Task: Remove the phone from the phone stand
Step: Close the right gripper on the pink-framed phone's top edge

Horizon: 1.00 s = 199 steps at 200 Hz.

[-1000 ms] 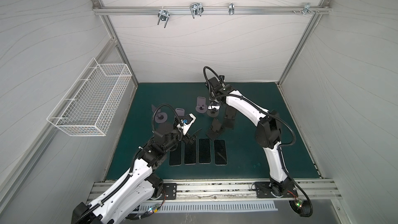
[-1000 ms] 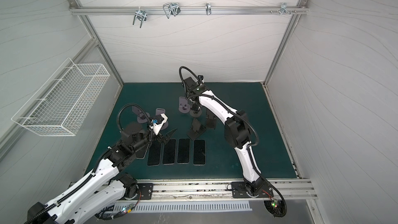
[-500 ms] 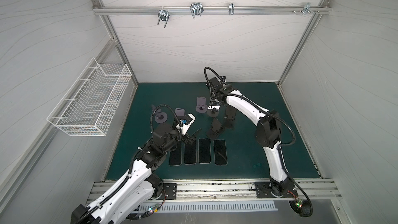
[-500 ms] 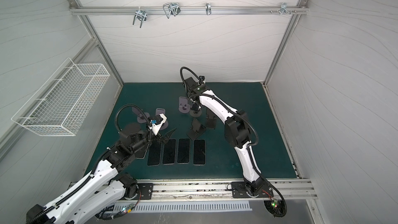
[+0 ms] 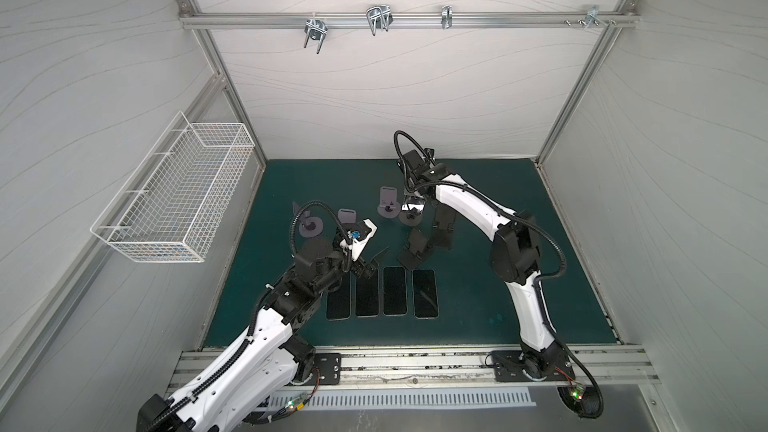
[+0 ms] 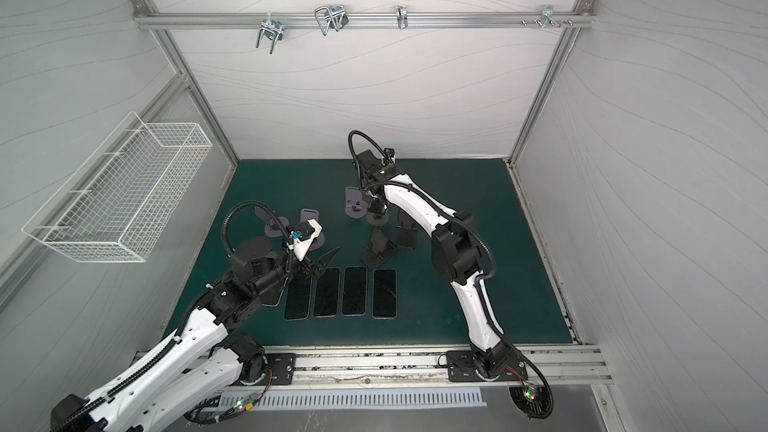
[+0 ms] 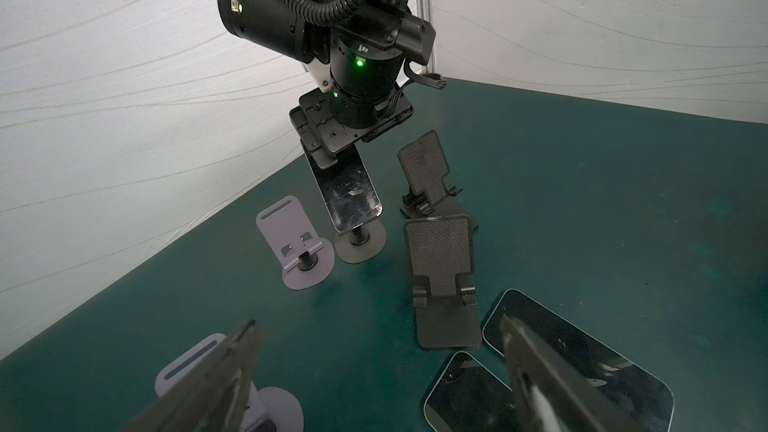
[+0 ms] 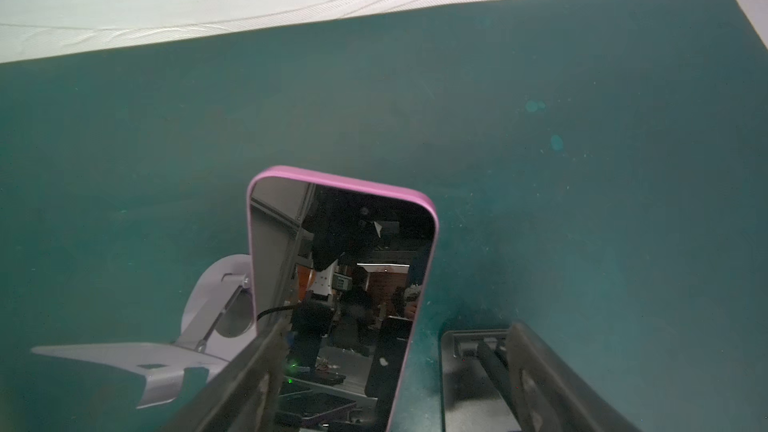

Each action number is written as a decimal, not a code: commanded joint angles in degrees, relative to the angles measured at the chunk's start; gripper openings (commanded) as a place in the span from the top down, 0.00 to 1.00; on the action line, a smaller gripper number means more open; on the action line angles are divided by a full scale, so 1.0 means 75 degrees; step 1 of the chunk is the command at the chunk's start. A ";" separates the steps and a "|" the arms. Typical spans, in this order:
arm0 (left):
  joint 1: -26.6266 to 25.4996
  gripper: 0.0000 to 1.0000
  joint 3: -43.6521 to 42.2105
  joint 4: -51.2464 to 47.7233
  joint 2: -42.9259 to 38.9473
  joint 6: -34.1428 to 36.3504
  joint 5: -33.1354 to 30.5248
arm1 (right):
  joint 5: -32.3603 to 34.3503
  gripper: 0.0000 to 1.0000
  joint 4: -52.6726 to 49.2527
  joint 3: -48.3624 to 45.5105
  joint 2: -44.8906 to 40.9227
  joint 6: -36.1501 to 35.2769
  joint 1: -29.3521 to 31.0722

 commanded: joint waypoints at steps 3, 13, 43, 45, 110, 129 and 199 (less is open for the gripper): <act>-0.0034 0.08 0.0083 0.0231 -0.0046 0.0118 -0.0063 | -0.0178 0.16 0.0287 0.0129 0.0040 0.0161 -0.0026; -0.0031 0.08 0.0076 0.0241 -0.0067 0.0148 -0.0124 | -0.0202 0.16 0.0312 0.0216 0.0127 0.0095 -0.0026; -0.0035 0.08 0.0053 0.0291 -0.0116 0.0150 -0.0205 | -0.0097 0.17 0.0230 0.0553 0.0393 -0.0015 -0.0045; -0.0030 0.08 0.0048 0.0291 -0.0120 0.0149 -0.0205 | -0.0082 0.17 0.0230 0.0562 0.0404 -0.0017 -0.0039; -0.0031 0.08 0.0045 0.0289 -0.0235 0.0124 -0.0236 | -0.0074 0.19 0.0408 0.0840 0.0772 0.0015 -0.0046; -0.0032 0.08 0.0046 0.0312 -0.0292 0.0153 -0.0247 | -0.0097 0.19 0.0383 0.0876 0.0817 0.0035 -0.0038; -0.0032 0.08 0.0057 0.0323 -0.0324 0.0254 -0.0345 | -0.0164 0.19 0.0246 0.1089 0.1084 0.0121 -0.0090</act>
